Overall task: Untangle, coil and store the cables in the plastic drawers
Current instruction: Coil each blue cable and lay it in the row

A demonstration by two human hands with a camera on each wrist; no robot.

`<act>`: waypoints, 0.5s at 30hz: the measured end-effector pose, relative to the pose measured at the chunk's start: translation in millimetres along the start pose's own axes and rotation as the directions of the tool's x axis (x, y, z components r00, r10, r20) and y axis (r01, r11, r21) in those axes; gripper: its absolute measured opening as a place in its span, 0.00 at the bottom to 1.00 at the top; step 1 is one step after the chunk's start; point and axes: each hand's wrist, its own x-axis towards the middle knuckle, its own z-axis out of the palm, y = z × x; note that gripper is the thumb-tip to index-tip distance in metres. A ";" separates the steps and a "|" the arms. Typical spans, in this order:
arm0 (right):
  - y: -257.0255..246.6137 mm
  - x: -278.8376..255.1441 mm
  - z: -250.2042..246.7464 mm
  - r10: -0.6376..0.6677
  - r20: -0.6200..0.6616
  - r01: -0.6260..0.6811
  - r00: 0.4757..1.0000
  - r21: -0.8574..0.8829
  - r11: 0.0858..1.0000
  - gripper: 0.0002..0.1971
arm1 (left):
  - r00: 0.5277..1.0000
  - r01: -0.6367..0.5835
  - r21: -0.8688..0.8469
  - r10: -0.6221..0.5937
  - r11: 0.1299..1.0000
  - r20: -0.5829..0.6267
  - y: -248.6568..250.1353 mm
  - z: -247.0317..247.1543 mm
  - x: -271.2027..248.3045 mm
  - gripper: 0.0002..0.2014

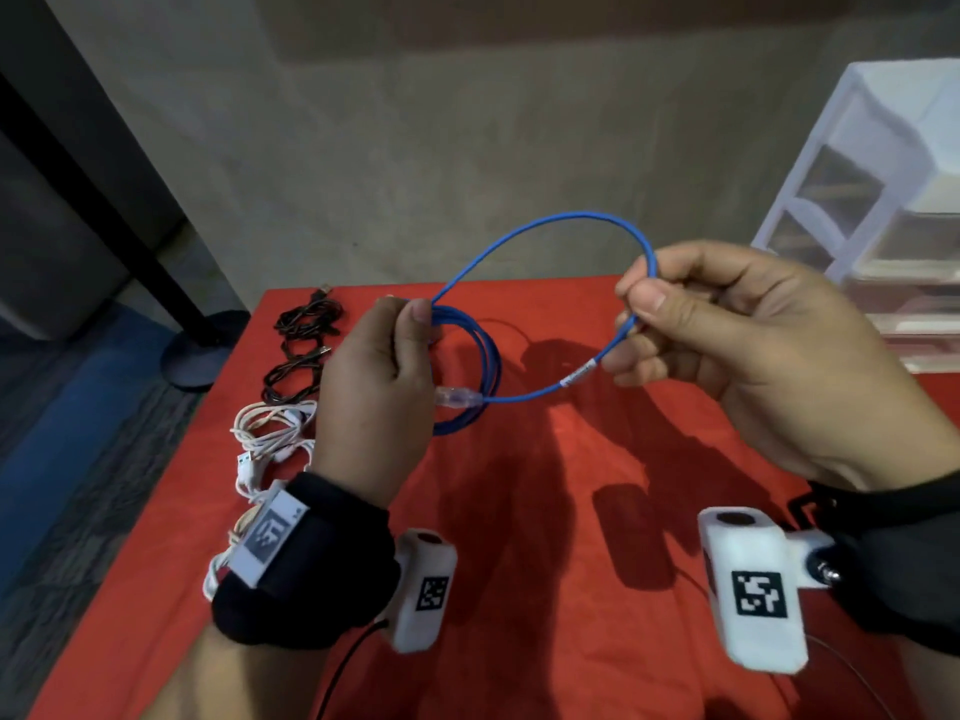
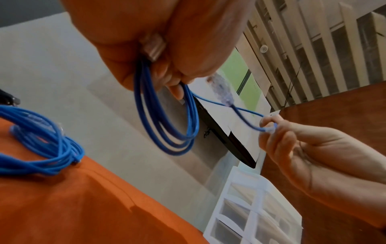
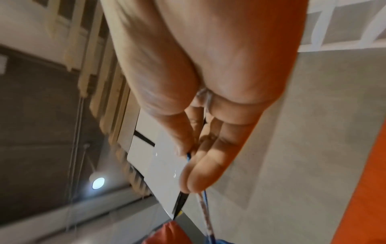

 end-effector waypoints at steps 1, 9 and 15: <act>1.4 -0.2 1.8 -0.014 -0.018 0.014 1.000 -0.027 1.000 0.06 | 1.000 0.004 -0.008 -0.004 1.000 0.004 2.0 0.9 -1.4 0.16; 9.9 0.4 9.0 0.015 -0.043 -0.016 0.999 -0.019 1.000 0.05 | 1.000 0.028 -0.018 -0.028 0.999 0.003 -13.7 -6.6 8.8 0.16; 14.9 -1.5 20.2 0.058 -0.036 -0.057 0.998 0.015 0.998 0.04 | 0.999 0.021 0.024 -0.021 0.999 -0.025 -21.9 -16.4 15.2 0.17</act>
